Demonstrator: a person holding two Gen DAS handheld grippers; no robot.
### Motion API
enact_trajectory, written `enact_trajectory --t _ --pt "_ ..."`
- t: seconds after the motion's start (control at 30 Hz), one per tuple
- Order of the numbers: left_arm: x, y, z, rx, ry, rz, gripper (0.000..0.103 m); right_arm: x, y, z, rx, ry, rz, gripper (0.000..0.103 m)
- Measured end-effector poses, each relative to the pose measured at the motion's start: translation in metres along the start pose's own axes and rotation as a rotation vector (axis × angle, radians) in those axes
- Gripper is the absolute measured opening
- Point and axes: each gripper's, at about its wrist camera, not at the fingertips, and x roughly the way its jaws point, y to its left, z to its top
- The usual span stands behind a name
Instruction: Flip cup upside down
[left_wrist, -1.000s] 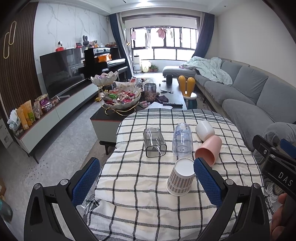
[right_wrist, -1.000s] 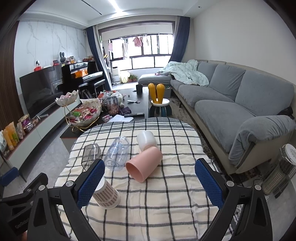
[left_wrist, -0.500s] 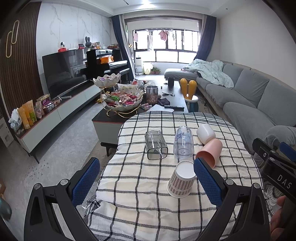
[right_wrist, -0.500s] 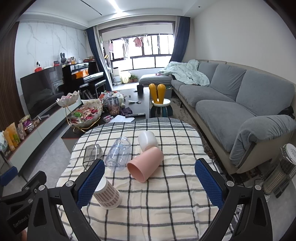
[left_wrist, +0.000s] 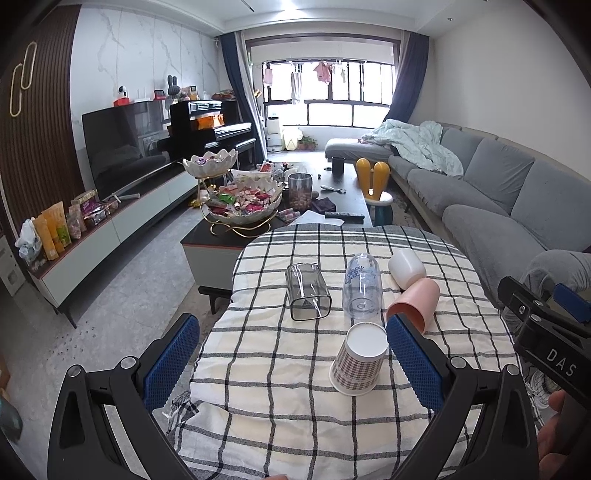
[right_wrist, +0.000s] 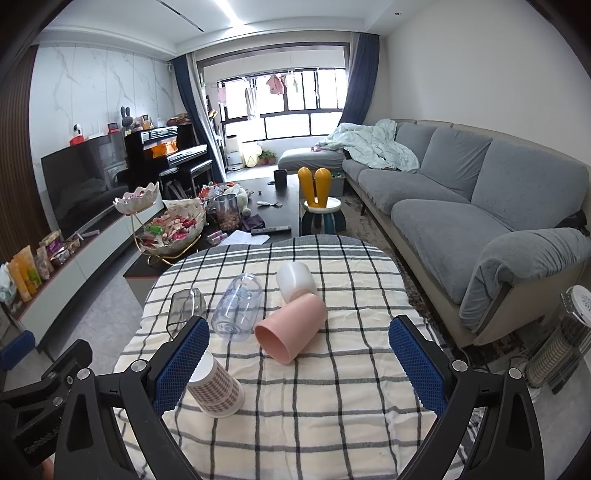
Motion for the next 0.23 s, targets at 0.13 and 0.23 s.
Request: enact_trajectory --t 0.13,0.23 --pt "-0.0005 -0.0015 -0.0003 0.005 -0.001 0.013 0.103 -0.0002 -0.0007 -0.0013 0.002 0.002 0.001 0.098" --pt "0.0004 -0.0014 -0.0008 0.005 0.005 0.013 0.103 -0.0006 0.0035 0.0026 0.005 0.007 0.001 0.098"
